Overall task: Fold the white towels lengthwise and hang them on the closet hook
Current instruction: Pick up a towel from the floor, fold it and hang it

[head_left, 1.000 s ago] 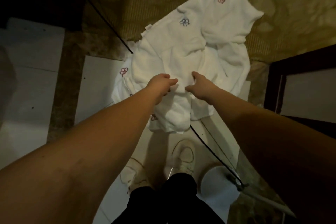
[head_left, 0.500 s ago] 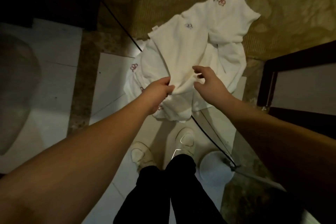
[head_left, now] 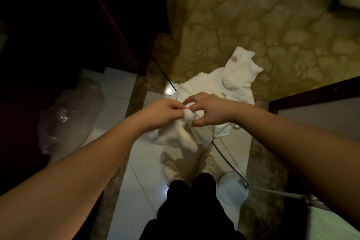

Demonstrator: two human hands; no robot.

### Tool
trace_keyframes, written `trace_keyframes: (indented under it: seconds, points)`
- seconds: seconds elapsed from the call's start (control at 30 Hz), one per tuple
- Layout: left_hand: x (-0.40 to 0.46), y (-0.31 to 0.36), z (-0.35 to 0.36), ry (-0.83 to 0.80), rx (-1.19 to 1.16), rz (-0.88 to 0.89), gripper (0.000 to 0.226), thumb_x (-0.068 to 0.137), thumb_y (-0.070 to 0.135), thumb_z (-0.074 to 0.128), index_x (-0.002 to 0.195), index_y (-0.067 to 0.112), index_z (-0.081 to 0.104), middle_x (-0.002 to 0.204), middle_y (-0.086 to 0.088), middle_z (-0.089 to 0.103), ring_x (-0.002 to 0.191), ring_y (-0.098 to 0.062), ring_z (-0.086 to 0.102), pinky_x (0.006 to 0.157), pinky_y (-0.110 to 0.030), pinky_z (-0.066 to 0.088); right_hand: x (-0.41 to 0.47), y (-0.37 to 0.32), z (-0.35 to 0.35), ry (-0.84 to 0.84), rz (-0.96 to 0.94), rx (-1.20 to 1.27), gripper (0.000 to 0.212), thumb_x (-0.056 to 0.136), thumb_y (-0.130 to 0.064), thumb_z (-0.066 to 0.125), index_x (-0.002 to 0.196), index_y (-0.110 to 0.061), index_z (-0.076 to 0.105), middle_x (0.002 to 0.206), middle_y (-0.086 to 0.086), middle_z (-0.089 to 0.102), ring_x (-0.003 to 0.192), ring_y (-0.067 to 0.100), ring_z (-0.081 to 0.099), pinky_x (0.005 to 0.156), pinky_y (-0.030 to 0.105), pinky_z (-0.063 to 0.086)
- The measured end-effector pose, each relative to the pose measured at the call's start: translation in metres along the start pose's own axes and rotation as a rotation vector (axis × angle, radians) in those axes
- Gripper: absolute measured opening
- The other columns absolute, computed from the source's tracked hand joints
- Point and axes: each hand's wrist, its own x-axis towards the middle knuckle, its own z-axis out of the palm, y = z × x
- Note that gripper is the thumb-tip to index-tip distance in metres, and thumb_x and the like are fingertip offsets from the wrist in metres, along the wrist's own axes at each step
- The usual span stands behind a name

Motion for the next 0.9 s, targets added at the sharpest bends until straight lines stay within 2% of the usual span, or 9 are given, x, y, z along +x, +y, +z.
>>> trace_keyframes:
  seconds: [0.17, 0.3, 0.4, 0.47, 0.53, 0.63, 0.73, 0.83, 0.9]
  points:
    - [-0.09, 0.035, -0.041, 0.085, -0.055, 0.103, 0.014, 0.095, 0.032, 0.063, 0.09, 0.042, 0.072, 0.09, 0.018, 0.073, 0.087, -0.001, 0.066, 0.081, -0.026, 0.05, -0.039, -0.083, -0.042, 0.109, 0.012, 0.11, 0.022, 0.088, -0.039, 0.068, 0.108, -0.029, 0.069, 0.12, -0.01, 0.061, 0.112, 0.011, 0.049, 0.096, 0.035, 0.039]
    - [-0.163, 0.06, -0.061, 0.192, -0.037, 0.143, 0.008, 0.092, 0.041, 0.067, 0.09, 0.033, 0.069, 0.079, 0.016, 0.069, 0.073, 0.0, 0.063, 0.063, -0.016, 0.047, -0.08, -0.149, -0.076, 0.222, 0.049, 0.296, 0.01, 0.087, -0.029, 0.069, 0.093, -0.035, 0.066, 0.089, -0.013, 0.067, 0.083, 0.004, 0.061, 0.07, 0.026, 0.047]
    - [-0.217, 0.073, -0.068, 0.193, 0.136, 0.117, 0.022, 0.084, 0.049, 0.073, 0.101, 0.036, 0.067, 0.085, 0.016, 0.069, 0.076, 0.007, 0.063, 0.062, -0.014, 0.046, -0.113, -0.196, -0.092, 0.26, -0.019, 0.327, 0.004, 0.089, -0.028, 0.069, 0.089, -0.032, 0.066, 0.078, -0.013, 0.063, 0.07, -0.003, 0.057, 0.06, 0.019, 0.042]
    - [-0.249, 0.077, -0.068, 0.174, 0.268, 0.054, 0.029, 0.08, 0.048, 0.078, 0.106, 0.038, 0.067, 0.09, 0.018, 0.068, 0.078, 0.006, 0.061, 0.067, -0.014, 0.045, -0.136, -0.226, -0.1, 0.273, -0.066, 0.322, 0.01, 0.091, -0.029, 0.069, 0.087, -0.034, 0.063, 0.077, -0.014, 0.061, 0.068, -0.006, 0.056, 0.06, 0.013, 0.041]
    - [-0.277, 0.076, -0.066, 0.182, 0.382, -0.053, 0.033, 0.079, 0.048, 0.078, 0.104, 0.027, 0.071, 0.092, 0.006, 0.072, 0.082, -0.008, 0.066, 0.073, -0.023, 0.049, -0.159, -0.249, -0.109, 0.301, -0.087, 0.294, 0.016, 0.093, -0.027, 0.067, 0.09, -0.04, 0.059, 0.086, -0.016, 0.062, 0.078, -0.006, 0.059, 0.066, 0.013, 0.043]
    - [-0.323, 0.061, -0.061, 0.232, 0.506, -0.164, 0.032, 0.083, 0.052, 0.072, 0.077, 0.021, 0.066, 0.072, -0.001, 0.066, 0.066, -0.018, 0.063, 0.061, -0.031, 0.043, -0.196, -0.268, -0.119, 0.395, -0.094, 0.348, 0.016, 0.096, -0.028, 0.062, 0.095, -0.043, 0.062, 0.088, -0.019, 0.066, 0.082, -0.004, 0.062, 0.07, 0.017, 0.047]
    - [-0.378, 0.041, -0.051, 0.378, 0.326, -0.118, 0.019, 0.085, 0.052, 0.069, 0.081, 0.033, 0.069, 0.084, 0.005, 0.072, 0.077, -0.011, 0.068, 0.071, -0.028, 0.049, -0.229, -0.278, -0.118, 0.477, -0.121, 0.35, 0.007, 0.097, -0.033, 0.063, 0.096, -0.04, 0.064, 0.085, -0.017, 0.066, 0.074, -0.01, 0.061, 0.069, 0.019, 0.044]
    - [-0.436, 0.036, -0.032, 0.619, 0.011, 0.043, 0.016, 0.084, 0.053, 0.068, 0.091, 0.04, 0.074, 0.089, 0.005, 0.077, 0.086, -0.019, 0.073, 0.083, -0.038, 0.055, -0.255, -0.29, -0.103, 0.57, -0.147, 0.316, 0.005, 0.099, -0.037, 0.06, 0.096, -0.033, 0.062, 0.087, -0.007, 0.062, 0.076, 0.005, 0.059, 0.07, 0.026, 0.043]
    - [-0.47, 0.041, -0.017, 0.779, -0.111, 0.15, 0.008, 0.09, 0.047, 0.068, 0.085, 0.045, 0.075, 0.078, 0.012, 0.075, 0.073, -0.005, 0.071, 0.069, -0.028, 0.053, -0.272, -0.301, -0.093, 0.605, -0.142, 0.29, 0.01, 0.1, -0.037, 0.057, 0.094, -0.03, 0.059, 0.088, -0.002, 0.06, 0.08, 0.015, 0.056, 0.069, 0.029, 0.042]
